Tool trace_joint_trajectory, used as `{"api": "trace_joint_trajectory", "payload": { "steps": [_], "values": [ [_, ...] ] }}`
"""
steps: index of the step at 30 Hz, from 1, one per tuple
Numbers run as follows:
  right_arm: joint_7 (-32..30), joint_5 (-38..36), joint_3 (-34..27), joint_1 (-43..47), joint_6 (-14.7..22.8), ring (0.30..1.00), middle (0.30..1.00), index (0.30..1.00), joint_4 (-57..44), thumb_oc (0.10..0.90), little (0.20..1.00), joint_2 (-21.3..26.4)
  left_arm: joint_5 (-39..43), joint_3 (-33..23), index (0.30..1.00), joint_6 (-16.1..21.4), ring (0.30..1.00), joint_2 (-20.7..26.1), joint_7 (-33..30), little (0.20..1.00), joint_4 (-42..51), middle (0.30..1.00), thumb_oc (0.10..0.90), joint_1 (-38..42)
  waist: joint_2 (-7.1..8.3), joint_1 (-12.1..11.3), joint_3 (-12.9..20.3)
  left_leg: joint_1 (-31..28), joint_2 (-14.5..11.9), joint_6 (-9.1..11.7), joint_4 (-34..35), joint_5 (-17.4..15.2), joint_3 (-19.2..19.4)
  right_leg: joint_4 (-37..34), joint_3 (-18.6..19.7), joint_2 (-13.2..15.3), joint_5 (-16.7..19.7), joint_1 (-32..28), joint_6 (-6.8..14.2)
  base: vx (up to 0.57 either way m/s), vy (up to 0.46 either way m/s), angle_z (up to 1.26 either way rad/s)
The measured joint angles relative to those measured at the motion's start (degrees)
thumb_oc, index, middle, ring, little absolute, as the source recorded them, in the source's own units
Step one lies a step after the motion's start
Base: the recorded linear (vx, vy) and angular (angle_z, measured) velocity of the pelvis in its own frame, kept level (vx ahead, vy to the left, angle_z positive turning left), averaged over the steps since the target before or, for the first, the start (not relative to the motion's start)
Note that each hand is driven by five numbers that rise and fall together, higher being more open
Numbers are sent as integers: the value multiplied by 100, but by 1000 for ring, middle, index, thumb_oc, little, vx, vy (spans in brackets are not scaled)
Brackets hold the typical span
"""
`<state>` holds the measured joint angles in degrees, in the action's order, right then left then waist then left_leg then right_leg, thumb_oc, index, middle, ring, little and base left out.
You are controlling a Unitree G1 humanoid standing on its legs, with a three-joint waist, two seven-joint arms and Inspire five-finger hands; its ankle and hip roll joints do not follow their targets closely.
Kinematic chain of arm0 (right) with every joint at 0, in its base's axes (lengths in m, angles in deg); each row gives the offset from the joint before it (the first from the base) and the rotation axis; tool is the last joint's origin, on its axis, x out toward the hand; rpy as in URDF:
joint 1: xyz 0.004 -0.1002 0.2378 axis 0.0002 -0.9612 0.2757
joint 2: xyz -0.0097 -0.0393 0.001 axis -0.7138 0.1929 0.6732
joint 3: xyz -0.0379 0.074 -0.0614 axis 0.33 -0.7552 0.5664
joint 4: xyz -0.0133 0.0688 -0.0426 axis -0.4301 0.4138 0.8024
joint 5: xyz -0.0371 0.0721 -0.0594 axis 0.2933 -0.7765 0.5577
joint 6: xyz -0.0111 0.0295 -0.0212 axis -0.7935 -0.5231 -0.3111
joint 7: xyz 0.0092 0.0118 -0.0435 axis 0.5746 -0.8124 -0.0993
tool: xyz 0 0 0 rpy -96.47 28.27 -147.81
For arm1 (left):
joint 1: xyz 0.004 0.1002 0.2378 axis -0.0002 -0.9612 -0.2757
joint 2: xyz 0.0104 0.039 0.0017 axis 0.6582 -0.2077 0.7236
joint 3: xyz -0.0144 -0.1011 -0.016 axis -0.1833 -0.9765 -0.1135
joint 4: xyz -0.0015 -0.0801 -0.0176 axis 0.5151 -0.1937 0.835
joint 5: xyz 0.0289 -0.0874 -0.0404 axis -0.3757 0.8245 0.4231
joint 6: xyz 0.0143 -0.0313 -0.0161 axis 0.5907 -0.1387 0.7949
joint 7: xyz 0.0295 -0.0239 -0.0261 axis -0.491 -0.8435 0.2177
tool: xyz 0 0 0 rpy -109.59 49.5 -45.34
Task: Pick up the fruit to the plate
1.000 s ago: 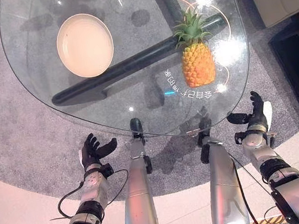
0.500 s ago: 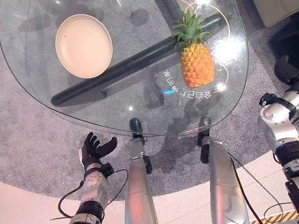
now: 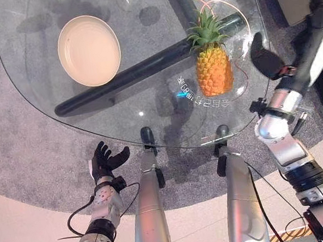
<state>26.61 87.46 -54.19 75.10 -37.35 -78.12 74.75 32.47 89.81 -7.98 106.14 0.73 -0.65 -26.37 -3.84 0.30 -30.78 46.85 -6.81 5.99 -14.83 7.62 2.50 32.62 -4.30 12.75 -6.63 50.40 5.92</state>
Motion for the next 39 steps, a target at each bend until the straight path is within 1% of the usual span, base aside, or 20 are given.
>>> {"api": "trace_joint_trajectory", "payload": {
  "steps": [4, 7, 12, 17, 26, 35, 39],
  "values": [
    [249, -42, 142, 11, -43, 900, 900, 900, 0, 800, 900, -122, -6, 10, 900, 1, 900, -45, -1, 900, -67, 900, 800, -55, 0, -2, 0, -75, 2, -4, 23, -2, 30, 4, 17, 9, 0, -34, 0, 0, 0, 0],
    [423, -255, 265, -8, -99, 900, 900, 900, -150, 800, 900, -182, -8, 13, 900, 1, 900, -110, -3, 900, -71, 900, 800, -61, -1, 3, 1, -115, 13, -36, 95, 9, 47, 1, 19, 23, 1, -38, 0, 0, 0, 0],
    [701, -306, 602, -9, -368, 900, 900, 900, -477, 800, 900, -207, -10, 36, 900, 1, 900, -204, -40, 900, -61, 900, 800, -61, -2, -3, 1, -177, 17, -15, 149, 30, 93, -2, 48, 31, 1, -51, 2, 0, 0, 0],
    [799, -403, 752, 14, -639, 900, 900, 900, -619, 800, 900, -222, -11, 35, 900, 0, 900, -206, -48, 900, -68, 900, 800, -62, -4, -20, 1, -240, 20, -7, 183, 58, 103, 4, 49, 36, 1, -102, 3, 0, 0, 0],
    [926, -611, 920, 14, -978, 900, 900, 900, -876, 800, 900, -212, -50, 50, 900, 0, 900, -246, -59, 900, -66, 900, 800, -68, -17, -7, 5, -385, 46, -9, 302, 90, 175, 5, 122, 58, -7, -138, 14, 0, 0, 0],
    [961, -773, 1277, 14, -1354, 900, 900, 900, -845, 800, 900, -212, -103, 66, 900, -1, 900, -358, -58, 900, -127, 900, 800, -67, -20, -25, 4, -392, 50, -8, 302, 92, 180, 10, 130, 61, -8, -140, 16, 0, 0, 0],
    [961, -1041, 1320, 0, -1432, 900, 900, 900, -763, 800, 900, -212, -107, 94, 900, -1, 900, -359, -58, 900, -146, 900, 800, -68, -20, -27, 4, -396, 50, -10, 301, 99, 179, 18, 130, 61, -7, -143, 16, 0, 0, 0]
  ]
}}
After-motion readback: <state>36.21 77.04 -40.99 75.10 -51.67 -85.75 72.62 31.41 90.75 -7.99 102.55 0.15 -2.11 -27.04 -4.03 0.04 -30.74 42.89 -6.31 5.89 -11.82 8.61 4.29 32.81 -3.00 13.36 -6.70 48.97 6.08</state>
